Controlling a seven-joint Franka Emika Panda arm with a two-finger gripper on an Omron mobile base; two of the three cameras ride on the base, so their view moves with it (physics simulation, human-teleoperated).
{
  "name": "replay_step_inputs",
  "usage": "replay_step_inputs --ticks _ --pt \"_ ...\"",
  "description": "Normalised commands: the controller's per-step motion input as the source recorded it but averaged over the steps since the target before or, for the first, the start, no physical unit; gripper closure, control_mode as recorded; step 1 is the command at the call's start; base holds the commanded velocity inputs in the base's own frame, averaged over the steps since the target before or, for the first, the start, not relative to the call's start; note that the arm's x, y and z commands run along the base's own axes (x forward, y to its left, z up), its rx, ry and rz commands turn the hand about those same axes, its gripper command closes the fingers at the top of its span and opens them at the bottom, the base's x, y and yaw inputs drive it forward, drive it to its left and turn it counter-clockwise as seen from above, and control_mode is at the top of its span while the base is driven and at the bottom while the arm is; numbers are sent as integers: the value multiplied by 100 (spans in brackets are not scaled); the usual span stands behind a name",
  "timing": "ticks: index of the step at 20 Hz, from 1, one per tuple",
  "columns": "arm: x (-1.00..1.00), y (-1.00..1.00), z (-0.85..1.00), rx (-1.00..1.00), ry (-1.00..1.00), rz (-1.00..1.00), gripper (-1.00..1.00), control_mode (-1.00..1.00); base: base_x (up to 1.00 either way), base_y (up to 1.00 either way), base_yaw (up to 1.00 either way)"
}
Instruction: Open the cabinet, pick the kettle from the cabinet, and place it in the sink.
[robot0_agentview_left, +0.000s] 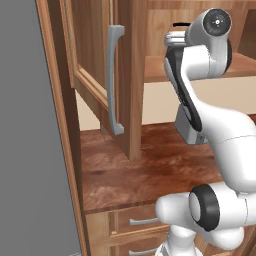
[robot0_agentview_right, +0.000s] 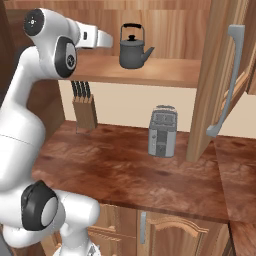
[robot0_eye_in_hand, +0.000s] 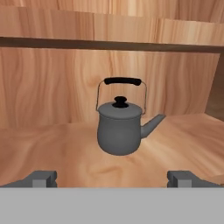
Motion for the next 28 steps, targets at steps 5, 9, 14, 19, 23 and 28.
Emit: replay_step_inputs --ticks 5,9,14,19,23,28 --pt "27 0 0 0 -1 0 -100 -100 0 0 0" --pt "25 0 0 0 0 0 -100 -100 0 0 0" --pt "16 -1 -4 2 -4 0 -100 -100 0 0 0" --pt "18 -2 -3 3 -6 0 -100 -100 0 0 0" --pt "18 0 -4 4 -9 0 -100 -100 0 0 0" --pt "26 0 1 1 -3 0 -100 -100 0 0 0"
